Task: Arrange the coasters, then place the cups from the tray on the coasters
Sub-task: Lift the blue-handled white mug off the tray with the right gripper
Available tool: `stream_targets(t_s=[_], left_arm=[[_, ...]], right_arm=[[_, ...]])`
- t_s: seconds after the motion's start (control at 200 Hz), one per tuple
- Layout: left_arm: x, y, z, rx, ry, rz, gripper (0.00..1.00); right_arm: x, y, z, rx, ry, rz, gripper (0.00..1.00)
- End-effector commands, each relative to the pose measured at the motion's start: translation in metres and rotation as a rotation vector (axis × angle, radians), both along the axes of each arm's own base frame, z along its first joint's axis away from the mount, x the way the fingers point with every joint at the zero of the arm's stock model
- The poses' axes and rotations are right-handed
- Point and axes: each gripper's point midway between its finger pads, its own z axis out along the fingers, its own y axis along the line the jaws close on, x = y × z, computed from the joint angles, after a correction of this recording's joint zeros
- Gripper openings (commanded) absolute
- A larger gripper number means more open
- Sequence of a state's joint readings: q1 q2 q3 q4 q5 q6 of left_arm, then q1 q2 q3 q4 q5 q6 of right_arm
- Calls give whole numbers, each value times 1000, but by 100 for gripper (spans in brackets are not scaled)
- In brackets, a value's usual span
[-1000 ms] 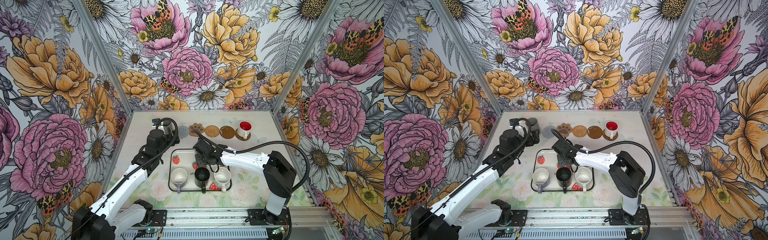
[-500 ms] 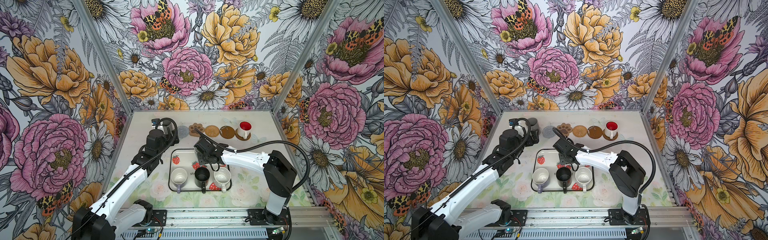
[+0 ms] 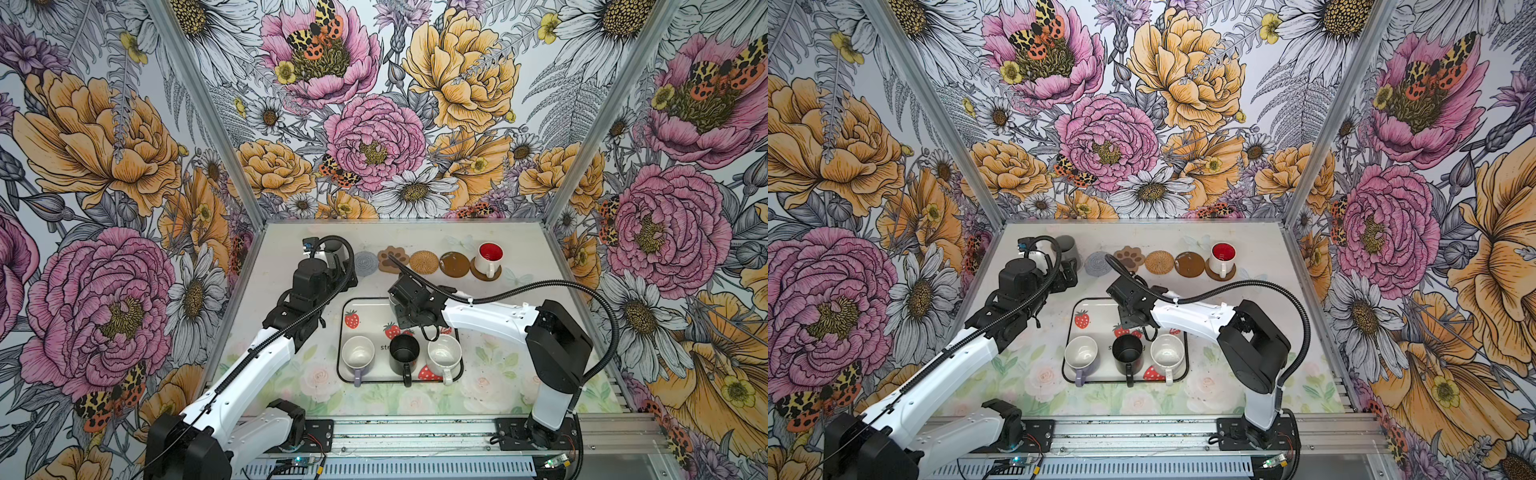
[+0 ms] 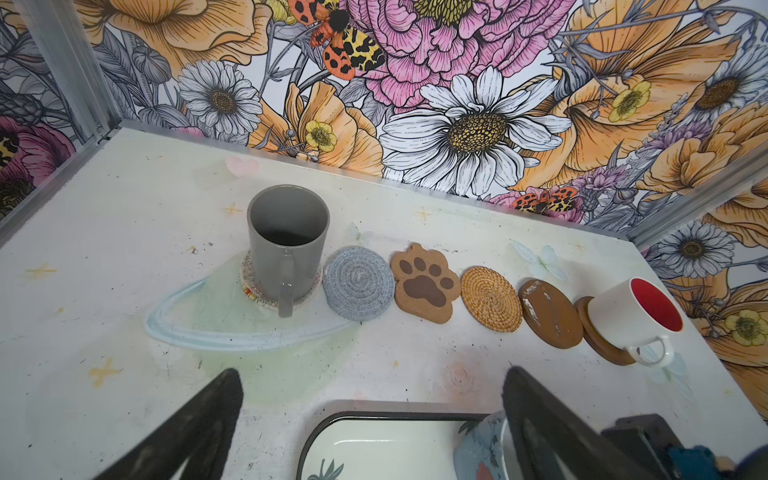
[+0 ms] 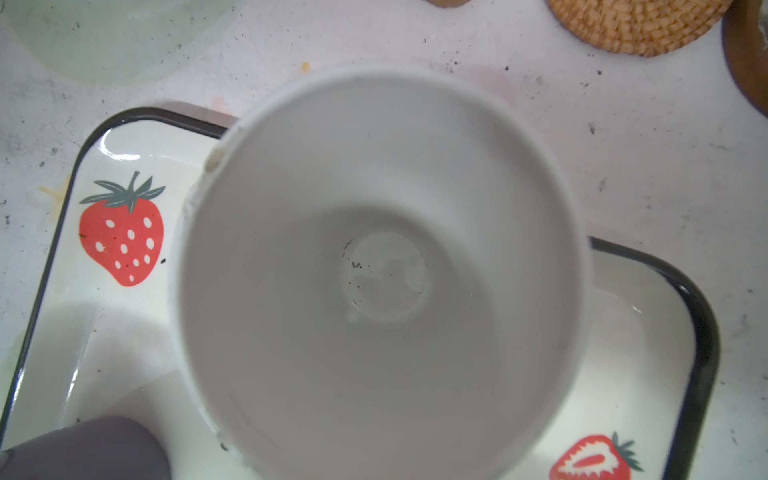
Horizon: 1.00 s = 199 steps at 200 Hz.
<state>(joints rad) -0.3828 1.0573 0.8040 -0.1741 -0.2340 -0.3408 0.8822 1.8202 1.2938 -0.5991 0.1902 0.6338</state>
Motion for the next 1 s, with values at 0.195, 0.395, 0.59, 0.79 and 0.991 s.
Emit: stream_targets(t_s=[0.195,0.395,0.59,0.79,0.991], left_arm=[[3,0,1,-11,-14,-6,99],[4,2,-3,-9,-6,0,99],[2,-2,-2,-20,-5,-25,99],[3,-1,-3,-21,-2,-20,99],[3,-1,-3,-21,-1,-21,99]], right_arm=[[12,4,7,-1,-35,2,2],[14,1,12,-6,-50,8,0],[18,-7,24,-13,-89,8,0],[19,-14,33,-12,-110,7,0],[22,-18,39,-7,-123,6,0]])
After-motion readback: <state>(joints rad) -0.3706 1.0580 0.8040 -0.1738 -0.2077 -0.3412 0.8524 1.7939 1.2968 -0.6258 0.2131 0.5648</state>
